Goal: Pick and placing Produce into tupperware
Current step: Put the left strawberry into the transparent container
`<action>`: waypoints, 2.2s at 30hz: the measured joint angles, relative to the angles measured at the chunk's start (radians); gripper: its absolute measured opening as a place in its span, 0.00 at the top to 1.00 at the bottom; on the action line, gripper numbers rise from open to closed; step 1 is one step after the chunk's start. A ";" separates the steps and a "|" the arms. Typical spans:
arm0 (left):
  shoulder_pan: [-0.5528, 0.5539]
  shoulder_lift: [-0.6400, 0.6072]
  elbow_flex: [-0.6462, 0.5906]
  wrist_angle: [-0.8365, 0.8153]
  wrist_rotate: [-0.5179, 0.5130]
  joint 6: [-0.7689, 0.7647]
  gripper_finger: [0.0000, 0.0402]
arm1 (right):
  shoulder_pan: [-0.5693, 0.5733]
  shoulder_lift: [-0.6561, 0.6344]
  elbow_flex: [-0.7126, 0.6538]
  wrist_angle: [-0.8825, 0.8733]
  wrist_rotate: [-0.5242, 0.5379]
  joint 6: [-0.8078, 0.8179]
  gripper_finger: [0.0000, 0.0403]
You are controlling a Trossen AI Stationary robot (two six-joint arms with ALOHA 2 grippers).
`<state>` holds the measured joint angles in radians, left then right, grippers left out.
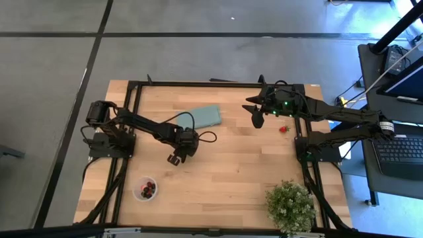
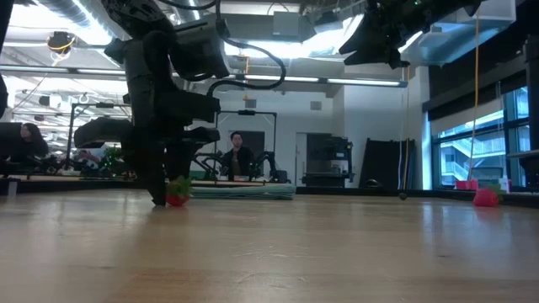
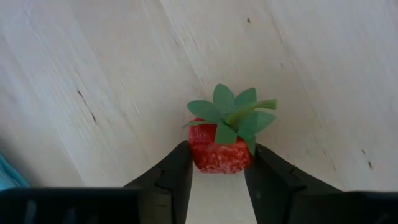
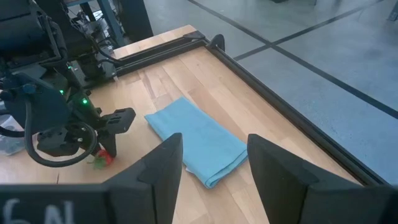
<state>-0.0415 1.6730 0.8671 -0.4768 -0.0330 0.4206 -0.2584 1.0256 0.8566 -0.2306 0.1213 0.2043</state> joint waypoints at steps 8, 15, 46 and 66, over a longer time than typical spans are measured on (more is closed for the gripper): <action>-0.001 -0.001 0.000 0.000 -0.003 -0.038 0.71 | 0.000 0.000 0.000 0.000 0.000 0.000 0.54; -0.002 -0.001 0.000 0.040 0.010 -0.101 0.61 | 0.000 0.000 0.000 0.000 0.000 0.000 0.54; -0.048 -0.125 0.043 -0.126 0.042 -0.229 0.67 | 0.000 0.000 0.000 0.002 0.000 0.003 0.54; -0.414 -0.254 0.313 -0.819 0.514 -1.180 0.69 | 0.000 0.000 0.000 0.038 0.001 -0.032 0.54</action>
<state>-0.4555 1.4190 1.1805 -1.2953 0.4815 -0.7596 -0.2586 1.0252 0.8570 -0.1928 0.1219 0.1727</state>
